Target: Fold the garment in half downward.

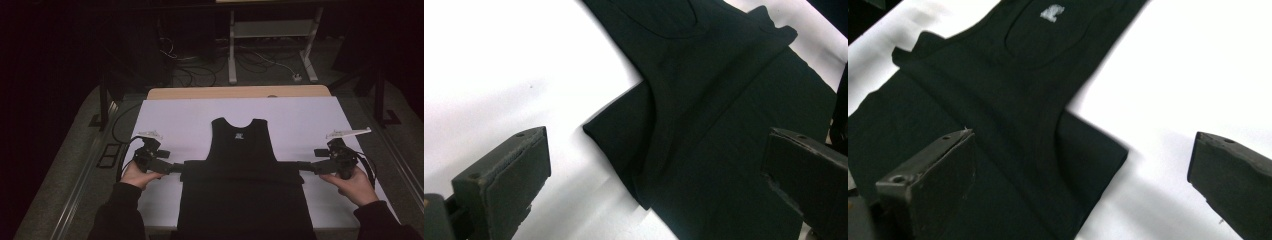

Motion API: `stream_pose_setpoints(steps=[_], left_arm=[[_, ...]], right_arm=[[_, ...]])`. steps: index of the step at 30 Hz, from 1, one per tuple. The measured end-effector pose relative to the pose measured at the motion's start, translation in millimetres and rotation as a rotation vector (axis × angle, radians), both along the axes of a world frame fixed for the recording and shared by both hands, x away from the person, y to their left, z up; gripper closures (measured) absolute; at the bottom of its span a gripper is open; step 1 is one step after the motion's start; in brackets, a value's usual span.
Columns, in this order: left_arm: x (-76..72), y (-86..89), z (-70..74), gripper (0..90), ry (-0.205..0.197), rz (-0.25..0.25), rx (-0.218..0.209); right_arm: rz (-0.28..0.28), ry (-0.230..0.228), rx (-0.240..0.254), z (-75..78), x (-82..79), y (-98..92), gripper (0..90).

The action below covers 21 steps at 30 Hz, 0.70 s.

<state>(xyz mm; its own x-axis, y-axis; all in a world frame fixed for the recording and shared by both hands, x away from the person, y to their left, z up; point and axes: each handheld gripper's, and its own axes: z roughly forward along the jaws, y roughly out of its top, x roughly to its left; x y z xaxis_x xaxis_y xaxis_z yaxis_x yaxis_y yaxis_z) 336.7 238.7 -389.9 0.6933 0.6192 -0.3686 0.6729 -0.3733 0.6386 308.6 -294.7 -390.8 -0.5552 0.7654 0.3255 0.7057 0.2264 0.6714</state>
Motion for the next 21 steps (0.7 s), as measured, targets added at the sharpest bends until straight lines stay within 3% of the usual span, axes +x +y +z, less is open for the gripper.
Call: stream_pose_setpoints(steps=[3, 13, 21], left_arm=[[1.8, -1.1, 1.7, 0.0, -0.007, 0.003, 0.003], [12.3, -0.9, 3.9, 0.0, -0.015, 0.009, 0.048], [21.2, -3.3, 12.9, 0.0, -0.035, 0.014, 0.058]], right_arm=[[-0.006, -0.01, 0.014, 3.5, 4.9, -2.8, 0.0], [-0.003, -0.028, 0.0, 13.6, 16.7, -4.2, 0.0], [-0.015, -0.049, -0.018, 19.2, 24.0, -3.3, 0.0]])
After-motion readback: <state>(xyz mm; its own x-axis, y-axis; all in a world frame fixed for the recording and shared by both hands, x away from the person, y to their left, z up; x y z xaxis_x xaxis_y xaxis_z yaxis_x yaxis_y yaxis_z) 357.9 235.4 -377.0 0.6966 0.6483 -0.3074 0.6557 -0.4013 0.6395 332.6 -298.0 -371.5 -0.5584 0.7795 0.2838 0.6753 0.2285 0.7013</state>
